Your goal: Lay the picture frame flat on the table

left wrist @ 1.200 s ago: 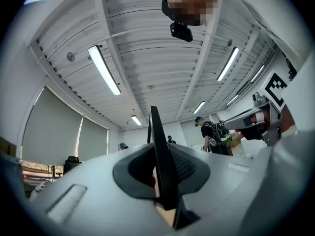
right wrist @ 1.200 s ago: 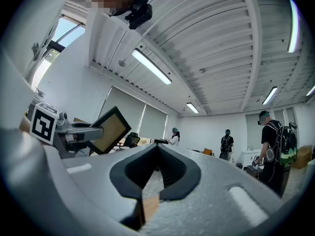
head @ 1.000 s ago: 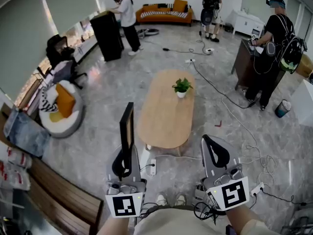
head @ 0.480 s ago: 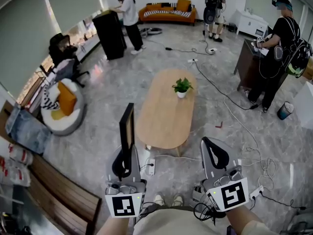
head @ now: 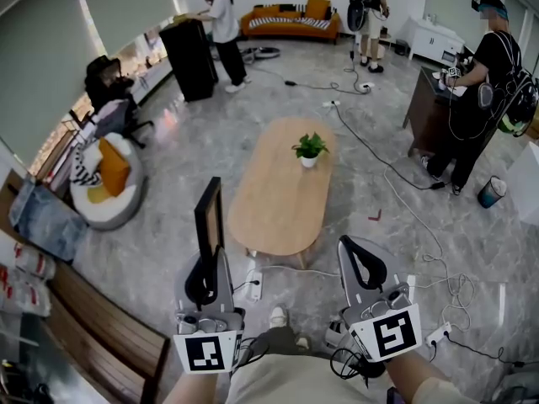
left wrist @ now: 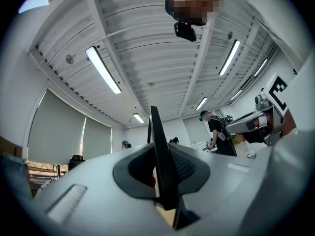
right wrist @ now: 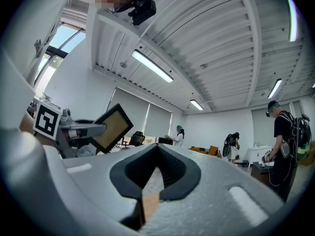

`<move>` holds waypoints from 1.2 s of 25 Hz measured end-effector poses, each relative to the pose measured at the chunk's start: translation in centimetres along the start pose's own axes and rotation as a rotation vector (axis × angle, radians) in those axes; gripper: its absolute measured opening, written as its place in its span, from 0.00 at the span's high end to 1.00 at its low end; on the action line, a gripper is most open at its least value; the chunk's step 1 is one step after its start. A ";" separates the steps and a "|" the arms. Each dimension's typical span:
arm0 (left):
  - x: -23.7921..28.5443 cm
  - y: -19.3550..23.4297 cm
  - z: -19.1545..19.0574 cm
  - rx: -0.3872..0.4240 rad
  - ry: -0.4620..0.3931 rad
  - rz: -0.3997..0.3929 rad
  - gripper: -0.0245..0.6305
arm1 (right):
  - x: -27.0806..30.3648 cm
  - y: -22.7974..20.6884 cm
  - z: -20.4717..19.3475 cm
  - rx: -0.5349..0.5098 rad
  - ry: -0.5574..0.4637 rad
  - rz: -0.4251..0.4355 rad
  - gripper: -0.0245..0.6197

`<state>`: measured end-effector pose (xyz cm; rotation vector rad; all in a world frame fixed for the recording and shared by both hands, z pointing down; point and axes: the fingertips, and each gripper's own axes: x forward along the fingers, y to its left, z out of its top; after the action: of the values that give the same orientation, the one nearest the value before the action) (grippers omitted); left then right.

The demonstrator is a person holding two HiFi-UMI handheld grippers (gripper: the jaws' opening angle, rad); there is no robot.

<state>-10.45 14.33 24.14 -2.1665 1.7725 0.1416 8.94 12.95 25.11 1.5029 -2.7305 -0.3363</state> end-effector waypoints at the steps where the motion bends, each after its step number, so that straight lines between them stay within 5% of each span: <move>1: 0.1 -0.1 -0.1 0.000 0.002 0.001 0.86 | 0.1 -0.2 -0.1 0.000 -0.002 -0.002 0.96; 15: 4.1 -0.3 -3.5 -0.010 0.018 -0.004 0.86 | 3.9 -3.2 -2.3 -0.014 0.017 -0.012 0.96; 30: 14.2 2.4 -8.9 -0.038 0.073 -0.043 0.86 | 14.3 -7.9 -5.8 0.010 0.072 -0.030 0.96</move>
<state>-10.87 -2.13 27.99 -2.2621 1.7739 0.0873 8.41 -4.10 27.85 1.5287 -2.6611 -0.2633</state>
